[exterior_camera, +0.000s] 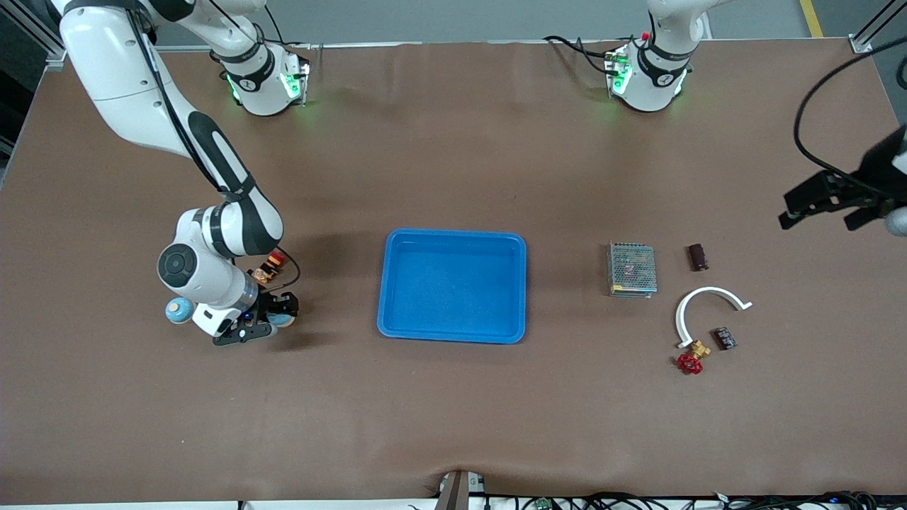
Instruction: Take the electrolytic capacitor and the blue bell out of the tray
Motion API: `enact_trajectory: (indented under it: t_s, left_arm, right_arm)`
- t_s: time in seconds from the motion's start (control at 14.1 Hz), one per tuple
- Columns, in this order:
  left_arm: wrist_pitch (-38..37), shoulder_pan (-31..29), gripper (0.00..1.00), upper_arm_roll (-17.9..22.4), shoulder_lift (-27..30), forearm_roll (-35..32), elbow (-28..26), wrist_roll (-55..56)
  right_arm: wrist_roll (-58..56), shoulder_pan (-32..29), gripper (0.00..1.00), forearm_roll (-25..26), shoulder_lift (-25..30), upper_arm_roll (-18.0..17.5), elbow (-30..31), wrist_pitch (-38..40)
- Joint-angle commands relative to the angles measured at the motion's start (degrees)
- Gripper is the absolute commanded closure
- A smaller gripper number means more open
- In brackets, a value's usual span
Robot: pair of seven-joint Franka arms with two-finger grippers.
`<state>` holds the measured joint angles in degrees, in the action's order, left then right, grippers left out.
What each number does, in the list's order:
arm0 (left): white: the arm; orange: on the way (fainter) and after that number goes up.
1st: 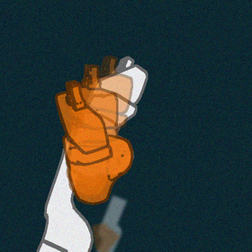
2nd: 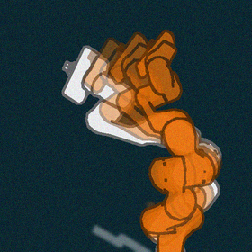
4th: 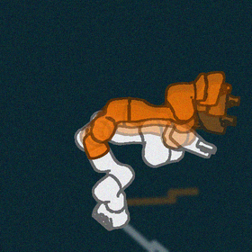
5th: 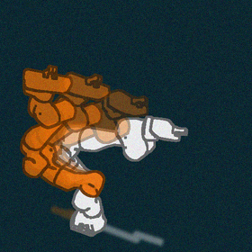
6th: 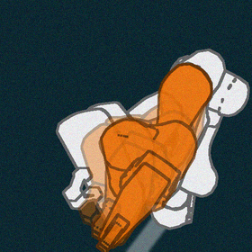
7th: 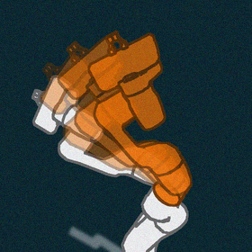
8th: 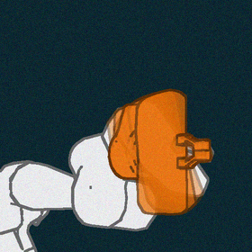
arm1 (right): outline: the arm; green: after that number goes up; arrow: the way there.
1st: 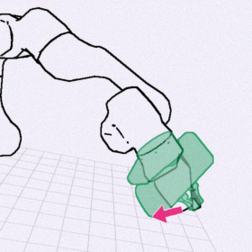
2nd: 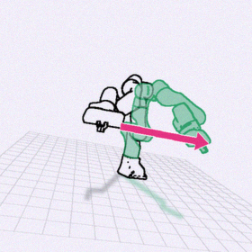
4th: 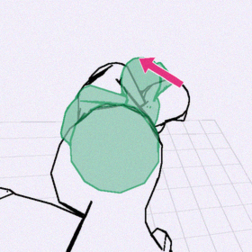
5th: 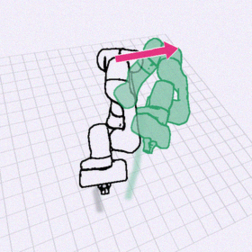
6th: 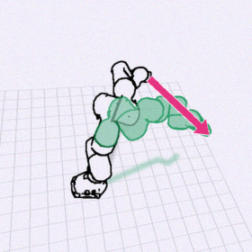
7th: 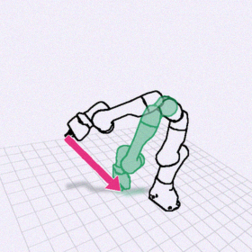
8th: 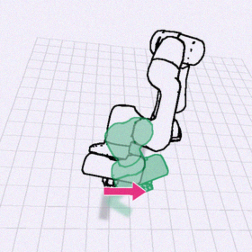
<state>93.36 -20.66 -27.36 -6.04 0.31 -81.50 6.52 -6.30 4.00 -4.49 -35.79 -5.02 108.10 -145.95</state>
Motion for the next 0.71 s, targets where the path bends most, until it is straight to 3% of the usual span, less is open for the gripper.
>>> enact_trajectory:
  t_s: [0.0, 0.07, 0.14, 0.5, 0.64]
  left_arm:
    - [-0.28, -1.05, 0.0, -1.11, 0.68, -0.05, -0.68, 0.69]
    - [-0.28, -1.14, 0.0, -0.94, 0.68, -0.05, -0.68, 0.6]
    - [-0.19, -1.23, 0.0, -0.94, 0.51, -0.05, -0.59, -0.01]
    - [-0.19, -1.49, 0.0, -0.85, -0.29, -0.05, -0.68, -1.77]
    - [-0.02, -2.37, 0.0, -0.85, -0.29, -0.05, -0.68, -1.6]
  right_arm:
    - [-0.47, -0.4, 1.0, -1.66, 0.11, -0.51, 1.06, -0.12]
    - [-0.29, -0.4, 0.56, -1.66, 0.11, -0.51, 0.98, -0.12]
    - [0.06, -0.4, 0.01, -1.75, 0.11, -0.51, 0.98, -0.56]
    - [-0.2, -0.49, 0.0, -1.75, 1.07, -0.51, 0.45, 0.93]
    - [-0.2, -0.49, 0.0, -1.66, 2.38, -0.51, -2.52, 6.96]
